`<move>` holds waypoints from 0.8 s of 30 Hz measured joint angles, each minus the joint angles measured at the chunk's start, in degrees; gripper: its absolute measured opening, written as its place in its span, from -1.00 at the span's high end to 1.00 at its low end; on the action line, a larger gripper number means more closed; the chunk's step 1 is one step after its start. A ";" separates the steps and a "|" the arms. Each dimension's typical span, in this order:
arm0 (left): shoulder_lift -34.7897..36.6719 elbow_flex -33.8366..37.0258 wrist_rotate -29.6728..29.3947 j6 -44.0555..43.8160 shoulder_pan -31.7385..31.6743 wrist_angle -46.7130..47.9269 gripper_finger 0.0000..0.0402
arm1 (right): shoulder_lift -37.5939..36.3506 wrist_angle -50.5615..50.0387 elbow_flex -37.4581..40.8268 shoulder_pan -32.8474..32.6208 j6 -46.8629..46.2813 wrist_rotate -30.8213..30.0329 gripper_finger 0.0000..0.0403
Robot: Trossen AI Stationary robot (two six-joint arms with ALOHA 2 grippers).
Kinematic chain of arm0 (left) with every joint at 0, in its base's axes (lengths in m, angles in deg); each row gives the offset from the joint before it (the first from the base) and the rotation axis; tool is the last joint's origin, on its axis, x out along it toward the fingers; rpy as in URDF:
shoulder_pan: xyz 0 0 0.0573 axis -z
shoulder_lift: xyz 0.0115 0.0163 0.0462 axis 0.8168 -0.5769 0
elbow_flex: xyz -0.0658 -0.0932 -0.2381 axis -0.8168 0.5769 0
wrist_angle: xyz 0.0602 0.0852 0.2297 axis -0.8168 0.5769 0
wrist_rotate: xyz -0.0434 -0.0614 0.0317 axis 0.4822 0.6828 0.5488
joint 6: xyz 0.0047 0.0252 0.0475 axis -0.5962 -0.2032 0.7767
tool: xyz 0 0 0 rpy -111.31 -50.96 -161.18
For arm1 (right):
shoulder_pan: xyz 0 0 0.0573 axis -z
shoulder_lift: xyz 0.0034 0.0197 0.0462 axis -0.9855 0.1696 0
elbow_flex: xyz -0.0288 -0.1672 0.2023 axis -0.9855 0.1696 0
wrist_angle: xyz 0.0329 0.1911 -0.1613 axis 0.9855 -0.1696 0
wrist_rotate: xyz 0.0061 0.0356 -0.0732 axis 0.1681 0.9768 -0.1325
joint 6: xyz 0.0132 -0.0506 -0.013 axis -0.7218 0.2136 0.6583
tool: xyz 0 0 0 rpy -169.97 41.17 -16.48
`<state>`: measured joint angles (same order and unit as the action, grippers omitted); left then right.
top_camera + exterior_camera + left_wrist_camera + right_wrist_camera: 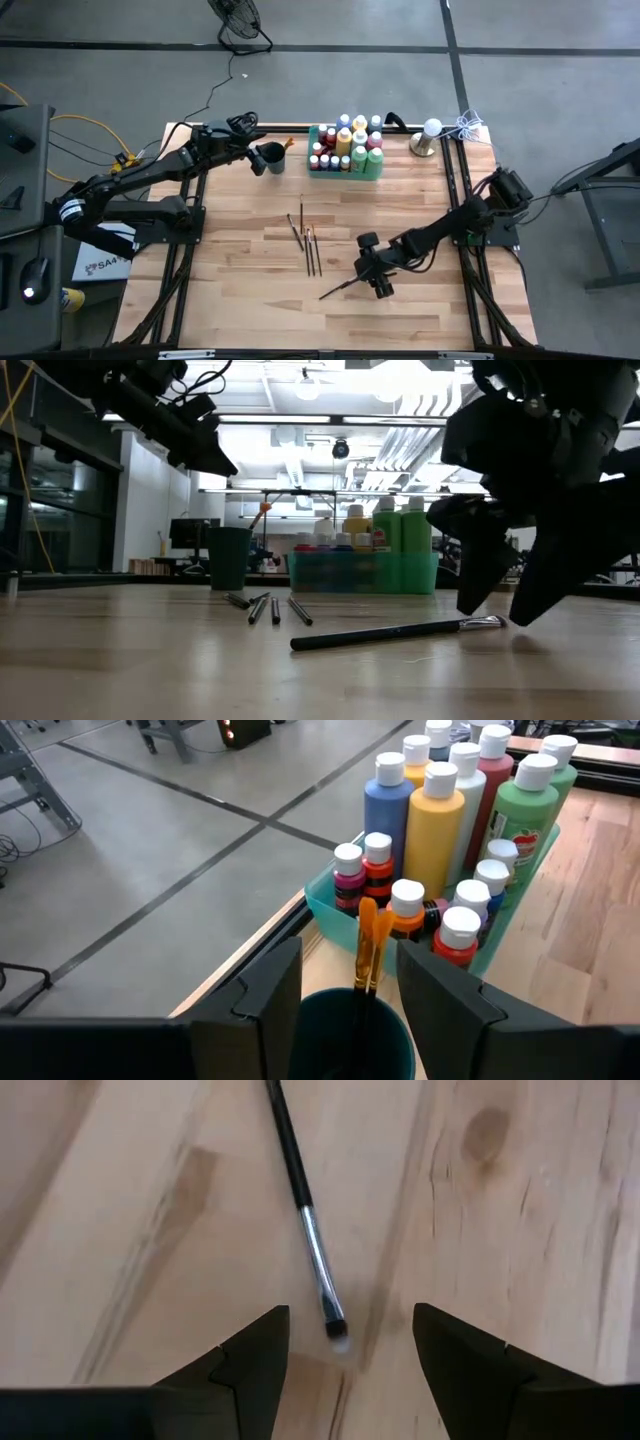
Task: Pick & Place Paint Supplies
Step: Put the silver black paint brush into the blue cup
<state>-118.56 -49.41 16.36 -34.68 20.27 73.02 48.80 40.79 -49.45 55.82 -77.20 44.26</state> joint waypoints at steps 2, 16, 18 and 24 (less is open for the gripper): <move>0.00 -0.01 0.00 0.00 0.00 0.02 0.20 | 0.00 -0.94 0.00 -0.31 -0.16 -0.54 -0.03; 0.00 -0.02 0.00 0.00 0.00 0.36 0.20 | 0.00 -2.82 -0.09 -1.49 -1.82 -0.24 0.46; 0.00 -0.02 0.00 0.00 0.01 0.36 0.20 | 0.00 -2.70 -0.07 -1.49 -1.81 -0.24 0.51; 0.00 -0.02 0.00 0.00 0.01 0.38 0.20 | 0.04 -2.24 0.00 -1.49 -1.79 -0.29 0.54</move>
<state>-118.56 -49.43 16.36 -34.68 20.28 73.40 48.84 38.55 -49.45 54.32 -79.00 43.97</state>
